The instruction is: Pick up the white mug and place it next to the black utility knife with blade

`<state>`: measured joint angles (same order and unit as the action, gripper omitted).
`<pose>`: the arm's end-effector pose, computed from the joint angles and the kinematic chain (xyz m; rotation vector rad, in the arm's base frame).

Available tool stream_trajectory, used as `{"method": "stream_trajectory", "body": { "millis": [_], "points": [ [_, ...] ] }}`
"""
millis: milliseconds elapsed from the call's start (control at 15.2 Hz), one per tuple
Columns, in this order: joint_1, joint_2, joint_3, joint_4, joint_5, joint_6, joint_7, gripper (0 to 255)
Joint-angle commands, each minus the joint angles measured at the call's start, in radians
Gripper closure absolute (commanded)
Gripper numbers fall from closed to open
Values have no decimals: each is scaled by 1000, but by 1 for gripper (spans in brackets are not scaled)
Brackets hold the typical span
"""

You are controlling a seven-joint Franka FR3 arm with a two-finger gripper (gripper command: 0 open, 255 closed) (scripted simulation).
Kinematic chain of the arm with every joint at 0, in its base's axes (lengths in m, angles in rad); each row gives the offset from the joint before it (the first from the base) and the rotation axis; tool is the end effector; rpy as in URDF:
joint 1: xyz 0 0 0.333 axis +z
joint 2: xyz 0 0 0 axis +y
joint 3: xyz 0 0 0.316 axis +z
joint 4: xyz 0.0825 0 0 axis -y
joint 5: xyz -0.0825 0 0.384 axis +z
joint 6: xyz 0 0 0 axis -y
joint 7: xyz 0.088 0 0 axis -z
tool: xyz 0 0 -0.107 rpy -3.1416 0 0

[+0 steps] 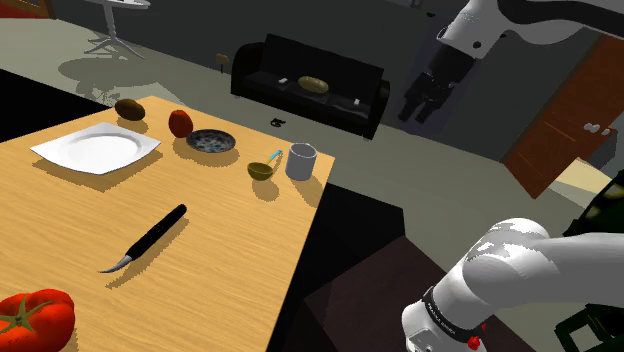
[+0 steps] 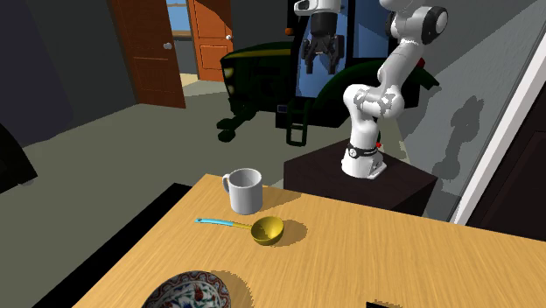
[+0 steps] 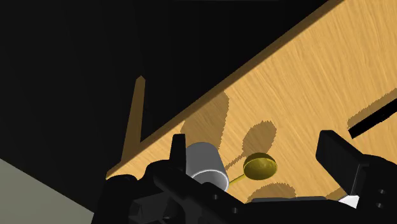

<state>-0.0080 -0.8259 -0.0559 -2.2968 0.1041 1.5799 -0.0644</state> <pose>0.2964 -0.0149 0.6320 -2.9975 -0.0314 -0.1745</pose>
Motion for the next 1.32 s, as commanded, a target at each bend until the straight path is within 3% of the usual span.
{"method": "stream_trajectory", "body": {
  "millis": [0,594,1254],
  "points": [
    [0,0,0,0,0,0,0,0],
    [25,285,59,18,-5,232,11,0],
    [43,653,115,157,-46,420,44,0]
  ]
}}
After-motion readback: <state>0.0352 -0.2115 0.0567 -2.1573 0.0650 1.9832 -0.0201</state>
